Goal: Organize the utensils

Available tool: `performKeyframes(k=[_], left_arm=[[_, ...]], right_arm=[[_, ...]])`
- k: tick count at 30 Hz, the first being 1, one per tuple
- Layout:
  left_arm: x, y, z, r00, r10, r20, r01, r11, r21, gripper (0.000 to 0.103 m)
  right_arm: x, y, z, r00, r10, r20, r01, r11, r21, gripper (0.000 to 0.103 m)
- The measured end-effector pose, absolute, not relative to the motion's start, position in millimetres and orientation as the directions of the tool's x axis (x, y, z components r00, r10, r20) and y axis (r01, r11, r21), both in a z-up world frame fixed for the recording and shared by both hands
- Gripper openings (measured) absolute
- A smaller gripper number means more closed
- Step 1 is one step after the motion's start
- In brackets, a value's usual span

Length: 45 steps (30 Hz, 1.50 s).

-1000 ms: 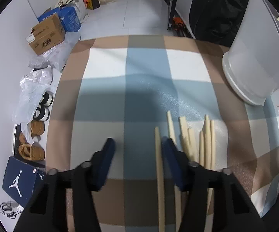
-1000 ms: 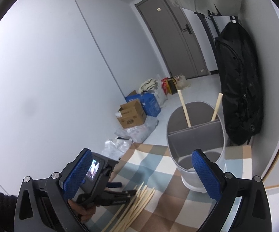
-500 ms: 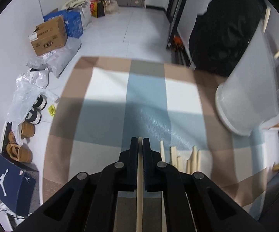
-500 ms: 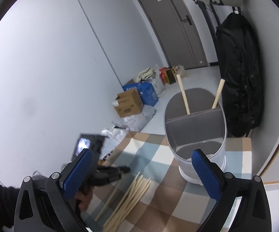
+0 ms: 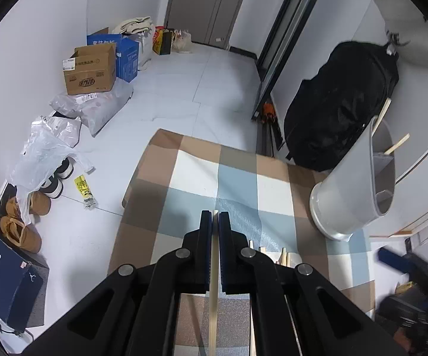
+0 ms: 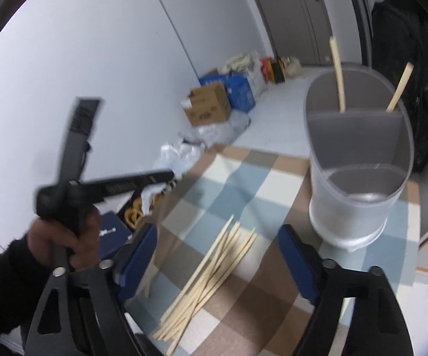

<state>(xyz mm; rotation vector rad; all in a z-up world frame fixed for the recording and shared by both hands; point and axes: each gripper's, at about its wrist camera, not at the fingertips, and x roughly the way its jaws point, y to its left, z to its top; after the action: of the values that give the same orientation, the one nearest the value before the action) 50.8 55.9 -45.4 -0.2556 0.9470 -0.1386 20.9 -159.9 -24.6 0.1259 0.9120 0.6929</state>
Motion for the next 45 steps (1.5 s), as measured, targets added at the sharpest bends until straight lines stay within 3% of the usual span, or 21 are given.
performKeyframes(k=[8,10,14,21,23,27,29,32,45], left_arm=[[40.6,69.6,-33.5,0.628,-0.278,-0.727,0.023,0.940,-0.340,0.000],[39.2,73.8,-30.6,0.635,-0.296,-0.713,0.027,0.931,-0.363,0.000],[35.8,76.5,-27.2,0.653,-0.300,-0.695,0.038,0.930,-0.366,0.000],[30.5,84.7,-25.6,0.659,-0.316,-0.682,0.043,0.922,-0.385,0.000],[30.4,87.3,-24.8,0.660,-0.323,-0.678,0.042,0.917,-0.396,0.000],[28.3,88.2,-22.3,0.667,-0.325,-0.670,0.046,0.916,-0.399,0.000],[27.5,88.2,-21.5,0.670,-0.324,-0.668,0.050,0.917,-0.395,0.000],[27.0,89.0,-21.3,0.671,-0.330,-0.664,0.052,0.914,-0.402,0.000],[21.1,83.9,-15.6,0.684,-0.331,-0.649,0.071,0.917,-0.393,0.000]], right_arm=[[40.6,-123.6,-61.9,0.284,0.529,-0.800,-0.467,0.805,0.366,0.062],[46.4,-111.8,-69.3,0.256,0.499,-0.828,-0.469,0.813,0.345,0.052],[59.1,-90.4,-85.4,0.200,0.449,-0.871,-0.469,0.824,0.317,0.045],[71.7,-65.7,-105.7,0.169,0.321,-0.932,-0.480,0.853,0.207,0.037],[73.7,-62.0,-111.0,0.161,0.282,-0.946,-0.480,0.860,0.175,0.030],[76.2,-57.0,-114.9,0.168,0.250,-0.953,-0.475,0.868,0.144,0.024],[76.1,-58.1,-113.6,0.182,0.238,-0.954,-0.466,0.875,0.129,0.009],[74.9,-63.1,-109.0,0.199,0.255,-0.946,-0.449,0.882,0.143,0.004],[56.0,-106.1,-51.3,0.368,0.383,-0.847,-0.388,0.892,0.234,0.003]])
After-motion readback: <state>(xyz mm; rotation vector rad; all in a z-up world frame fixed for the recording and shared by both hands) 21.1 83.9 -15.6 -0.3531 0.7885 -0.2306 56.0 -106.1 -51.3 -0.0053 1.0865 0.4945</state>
